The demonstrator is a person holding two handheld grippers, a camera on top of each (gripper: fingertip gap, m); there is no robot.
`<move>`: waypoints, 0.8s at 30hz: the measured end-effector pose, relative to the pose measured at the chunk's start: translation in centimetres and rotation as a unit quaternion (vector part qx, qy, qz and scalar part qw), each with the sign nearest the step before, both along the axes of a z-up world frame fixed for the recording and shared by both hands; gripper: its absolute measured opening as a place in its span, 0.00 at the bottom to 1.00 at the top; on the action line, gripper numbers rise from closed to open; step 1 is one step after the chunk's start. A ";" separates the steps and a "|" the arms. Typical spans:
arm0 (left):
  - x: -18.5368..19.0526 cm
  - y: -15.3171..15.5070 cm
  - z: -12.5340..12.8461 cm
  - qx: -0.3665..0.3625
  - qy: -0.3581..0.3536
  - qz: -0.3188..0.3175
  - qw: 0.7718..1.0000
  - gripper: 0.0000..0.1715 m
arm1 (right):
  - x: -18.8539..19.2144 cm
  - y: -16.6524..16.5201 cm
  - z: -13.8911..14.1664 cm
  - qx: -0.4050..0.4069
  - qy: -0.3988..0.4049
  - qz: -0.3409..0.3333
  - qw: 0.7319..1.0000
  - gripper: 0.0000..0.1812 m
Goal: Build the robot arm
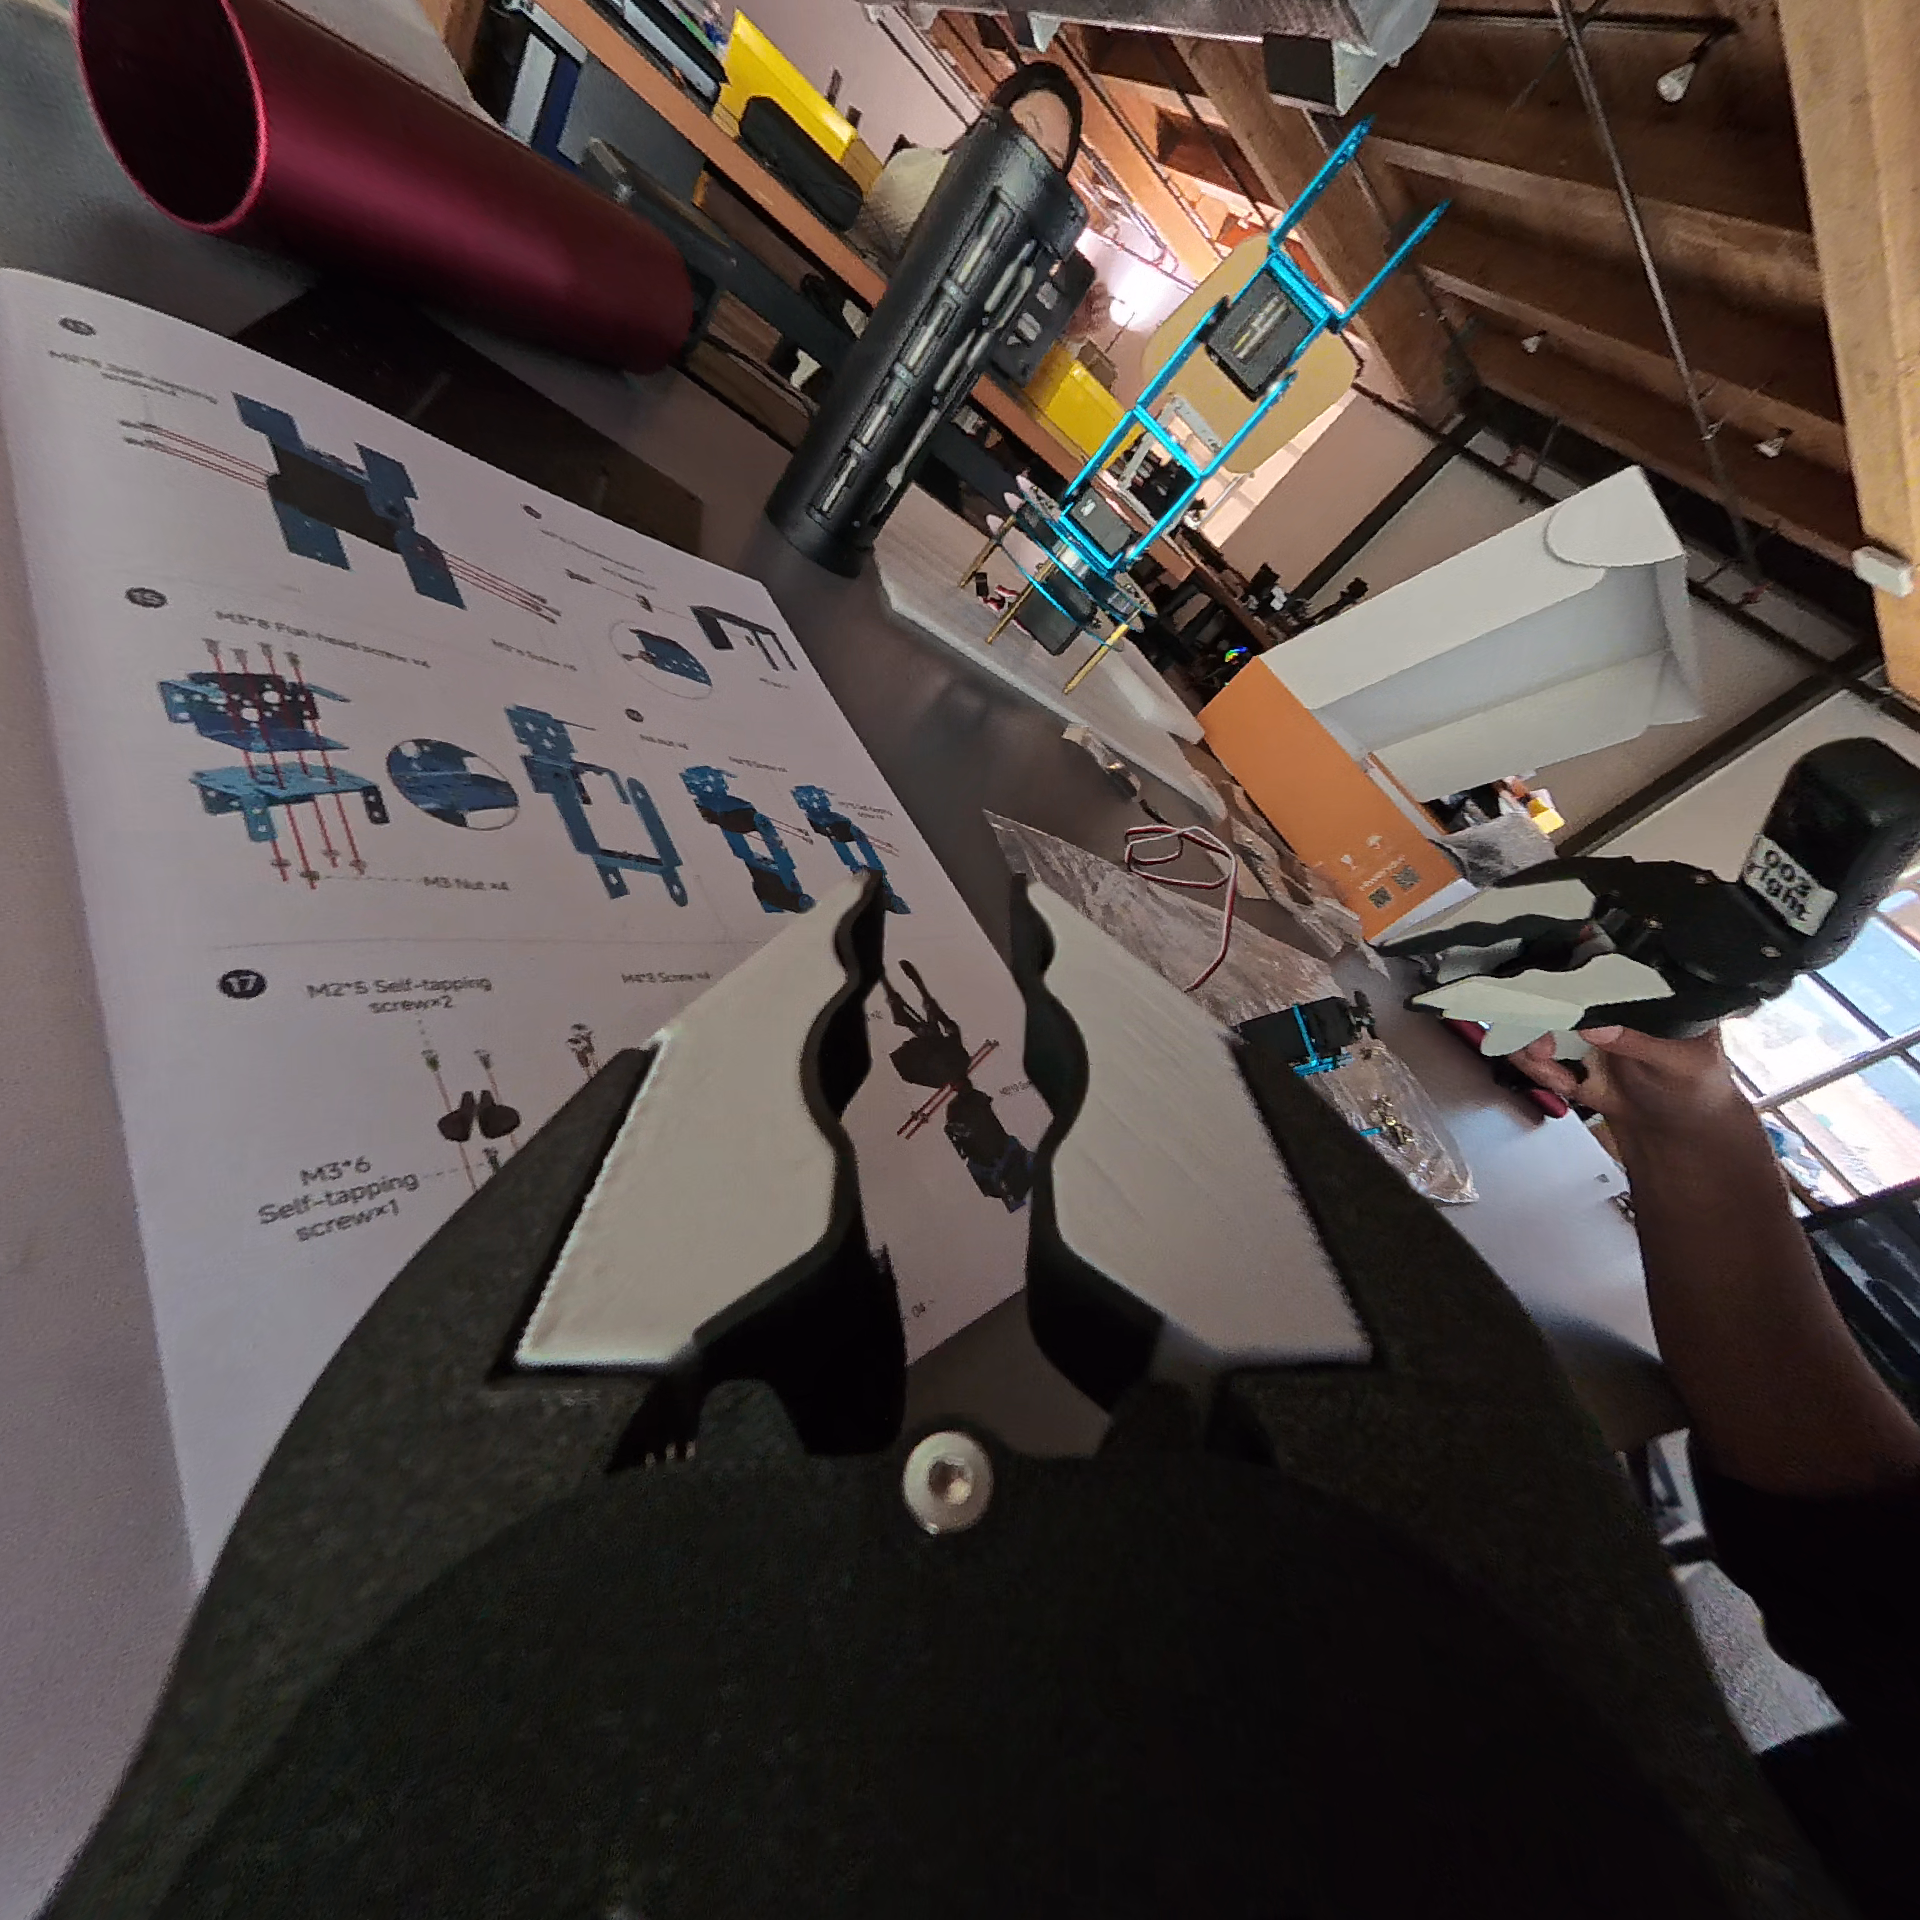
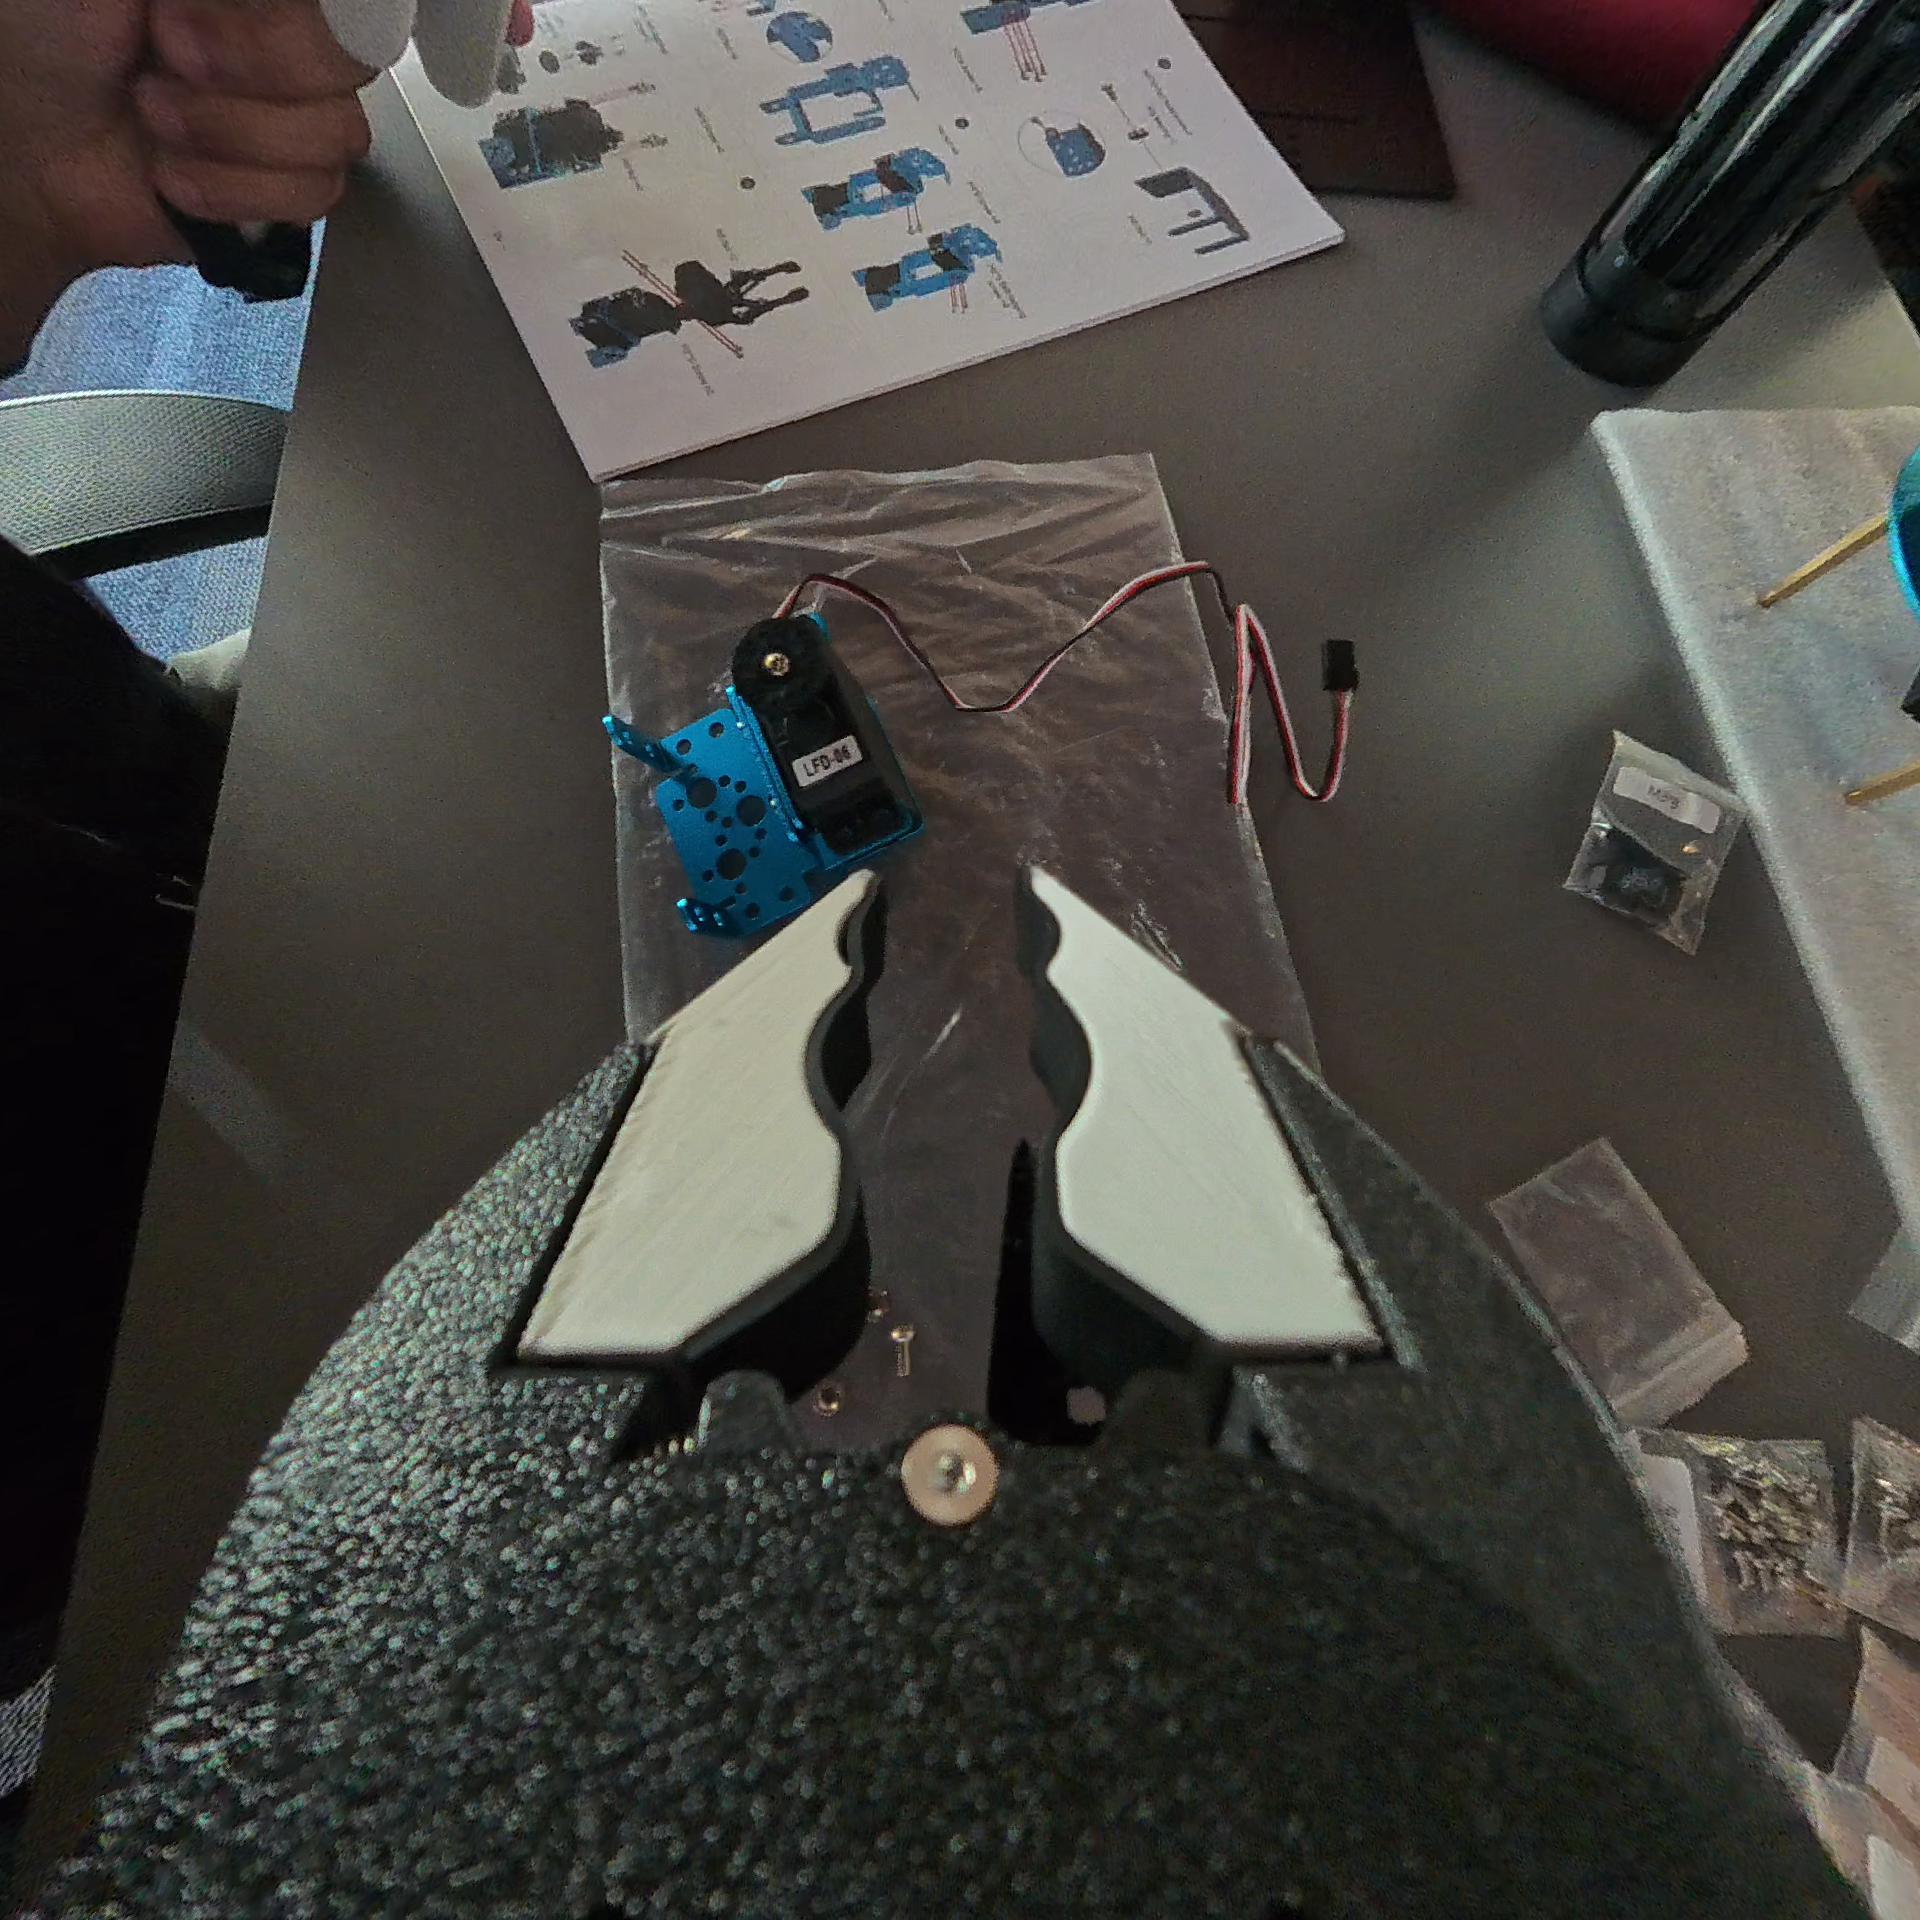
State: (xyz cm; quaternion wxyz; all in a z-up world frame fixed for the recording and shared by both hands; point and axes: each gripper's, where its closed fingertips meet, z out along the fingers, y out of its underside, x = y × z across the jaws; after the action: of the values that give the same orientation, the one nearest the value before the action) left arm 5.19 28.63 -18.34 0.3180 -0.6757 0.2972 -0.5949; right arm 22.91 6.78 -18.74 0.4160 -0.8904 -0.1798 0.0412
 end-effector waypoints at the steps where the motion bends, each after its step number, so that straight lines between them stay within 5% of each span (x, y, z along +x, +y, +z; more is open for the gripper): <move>1: -0.1 0.0 0.1 -0.001 -0.006 0.000 1.000 0.14 | -0.1 0.0 -0.1 -0.001 0.003 0.003 1.000 0.13; 8: 0.1 0.0 0.3 0.029 0.005 0.012 0.999 0.14 | 1.2 -0.5 -0.1 -0.019 0.008 -0.008 1.000 0.13; 13: 1.0 -0.8 -0.2 0.099 0.056 0.018 0.993 0.14 | 1.6 -5.2 0.5 -0.065 0.013 -0.027 0.997 0.11; 19: 1.2 -1.0 -0.3 0.134 0.074 0.025 0.988 0.14 | 0.1 -10.4 -2.7 -0.156 0.035 -0.015 0.987 0.11; 24: 0.8 -0.8 0.1 0.118 0.049 0.031 0.991 0.14 | -0.2 -10.4 -4.4 -0.172 -0.020 -0.012 0.985 0.10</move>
State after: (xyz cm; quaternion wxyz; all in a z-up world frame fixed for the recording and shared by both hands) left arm 5.98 27.84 -18.20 0.3988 -0.6706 0.3601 -0.5114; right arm 22.71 -3.65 -23.10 0.2535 -0.9515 -0.1676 0.0484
